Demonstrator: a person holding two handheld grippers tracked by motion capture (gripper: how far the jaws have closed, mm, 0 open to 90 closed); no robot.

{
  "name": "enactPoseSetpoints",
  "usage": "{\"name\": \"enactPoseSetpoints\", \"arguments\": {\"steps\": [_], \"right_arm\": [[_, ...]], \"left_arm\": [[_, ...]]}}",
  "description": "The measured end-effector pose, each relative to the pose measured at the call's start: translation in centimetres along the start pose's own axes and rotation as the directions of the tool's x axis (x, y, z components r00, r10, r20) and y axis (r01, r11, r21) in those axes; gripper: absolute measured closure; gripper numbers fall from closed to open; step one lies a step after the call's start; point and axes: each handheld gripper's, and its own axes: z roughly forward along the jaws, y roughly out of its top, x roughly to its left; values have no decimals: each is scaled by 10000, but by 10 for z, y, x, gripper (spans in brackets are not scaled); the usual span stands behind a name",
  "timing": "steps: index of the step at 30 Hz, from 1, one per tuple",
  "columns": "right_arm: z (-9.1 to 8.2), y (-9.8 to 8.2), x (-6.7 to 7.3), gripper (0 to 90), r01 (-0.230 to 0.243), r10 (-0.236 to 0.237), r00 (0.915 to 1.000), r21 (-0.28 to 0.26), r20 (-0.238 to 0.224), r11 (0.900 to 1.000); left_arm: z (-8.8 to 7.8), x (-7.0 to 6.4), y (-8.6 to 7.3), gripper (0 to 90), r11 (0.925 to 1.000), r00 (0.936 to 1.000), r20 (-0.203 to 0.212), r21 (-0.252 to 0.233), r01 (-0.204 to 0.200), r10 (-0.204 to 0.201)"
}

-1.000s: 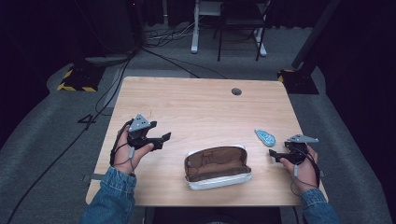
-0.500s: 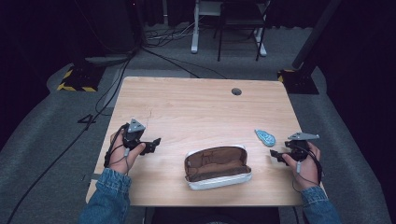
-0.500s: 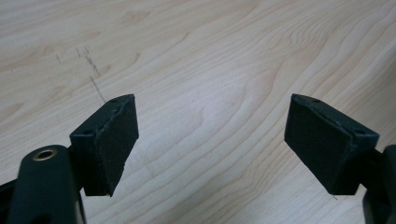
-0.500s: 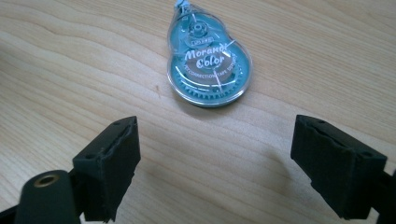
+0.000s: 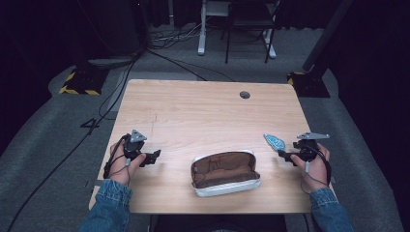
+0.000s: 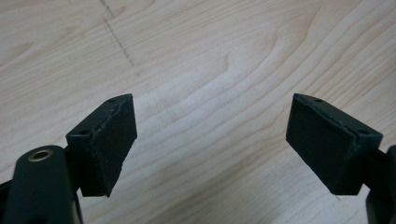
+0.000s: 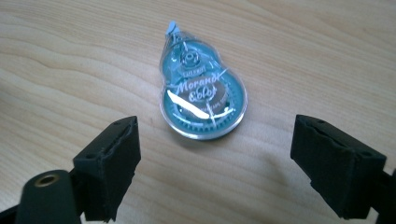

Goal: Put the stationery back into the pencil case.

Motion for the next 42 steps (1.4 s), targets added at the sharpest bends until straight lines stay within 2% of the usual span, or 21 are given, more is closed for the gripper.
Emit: {"name": "enactPoseSetpoints", "arguments": {"steps": [6, 8, 10, 14, 17, 19, 26, 30, 34, 42], "right_arm": [[9, 10, 0, 182, 243, -241, 9997, 222, -65, 9995], [12, 13, 1, 190, 346, -343, 9994, 291, -109, 9990], [15, 16, 2, 197, 434, -429, 9990, 356, -158, 9984], [20, 21, 4, 207, 581, -573, 9981, 381, -231, 9976], [24, 23, 5, 212, 638, -627, 9978, 467, -233, 9969], [26, 23, 5, 217, 667, -657, 9976, 495, -229, 9965], [33, 21, 5, 233, 829, -817, 9964, 569, -223, 9949], [33, 21, 5, 251, 841, -832, 9963, 477, -199, 9953], [31, 21, 6, 377, 872, -863, 9960, 479, -221, 9950], [29, 22, 9, 392, 720, -716, 9974, 622, -90, 9955]], "left_arm": [[-3, 3, -16, 166, 9993, 9997, -198, 332, 156, -150], [-4, 3, -20, 166, 9985, 9996, -265, 544, 79, -65], [-4, 3, -25, 167, 9982, 9995, -244, 561, 202, -188], [-1, 3, -32, 165, 9968, 9998, -182, 791, 119, -104], [-2, 2, -34, 160, 9971, 9997, -238, 747, 105, -87], [-2, 2, -36, 157, 9982, 9997, -171, 571, 200, -191], [0, 4, -40, 143, 9998, 9999, -82, 166, 107, -106], [0, 4, -40, 136, 9999, 9999, -87, 131, 96, -95], [0, 4, -40, 135, 9999, 9998, -122, 116, 125, -123], [0, 4, -40, 131, 9998, 9999, -93, 173, 71, -69]]}}
